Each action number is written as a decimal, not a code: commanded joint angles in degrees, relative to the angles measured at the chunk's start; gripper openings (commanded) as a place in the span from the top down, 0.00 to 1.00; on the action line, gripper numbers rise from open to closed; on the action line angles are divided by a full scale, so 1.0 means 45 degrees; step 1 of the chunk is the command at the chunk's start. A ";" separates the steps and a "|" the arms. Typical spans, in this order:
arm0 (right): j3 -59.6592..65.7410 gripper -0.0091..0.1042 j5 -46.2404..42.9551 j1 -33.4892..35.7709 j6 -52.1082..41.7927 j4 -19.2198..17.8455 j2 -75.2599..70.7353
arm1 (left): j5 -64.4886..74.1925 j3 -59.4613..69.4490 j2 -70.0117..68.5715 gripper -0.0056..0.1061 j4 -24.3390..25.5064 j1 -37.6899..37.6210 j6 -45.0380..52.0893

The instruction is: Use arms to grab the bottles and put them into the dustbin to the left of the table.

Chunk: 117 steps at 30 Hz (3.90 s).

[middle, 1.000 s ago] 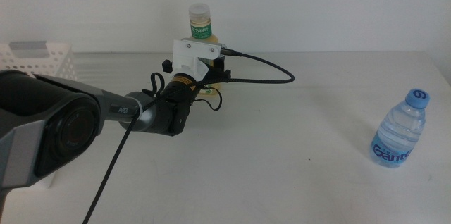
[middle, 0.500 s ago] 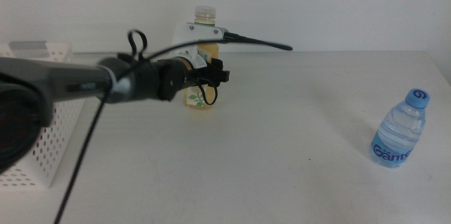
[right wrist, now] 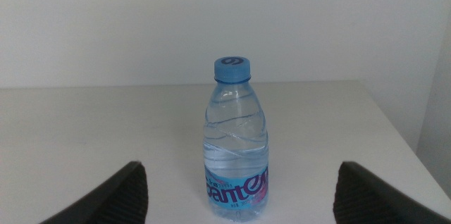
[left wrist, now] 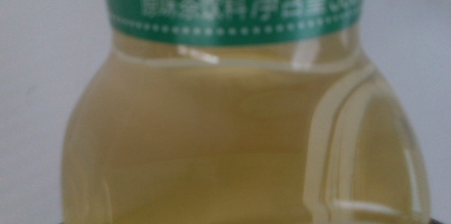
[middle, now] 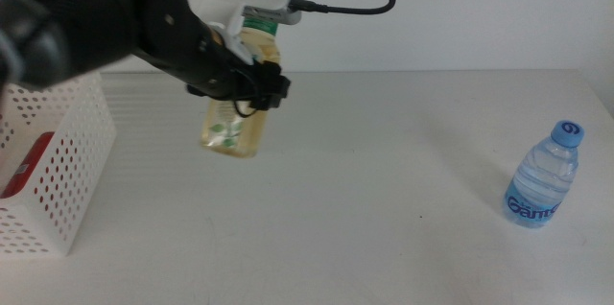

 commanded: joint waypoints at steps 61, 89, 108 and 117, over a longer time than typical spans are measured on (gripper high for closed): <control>-0.0088 0.25 -0.0980 -0.0065 -0.0107 -0.0041 -0.0347 | 0.9367 -0.3569 0.1373 0.99 0.1472 0.9784 0.2900; -0.0088 0.25 -0.0980 -0.0065 -0.0107 -0.0041 -0.0347 | 0.9179 -0.3587 0.1948 0.14 0.1185 0.9742 0.2978; -0.0088 0.25 -0.0980 -0.0065 -0.0107 -0.0041 -0.0347 | 0.5199 -0.1726 -0.3506 0.17 -0.2902 0.7217 0.3767; -0.0088 0.25 -0.0980 -0.0065 -0.0107 -0.0041 -0.0347 | 0.1737 0.1651 -0.6855 0.18 -0.2994 0.3256 0.4265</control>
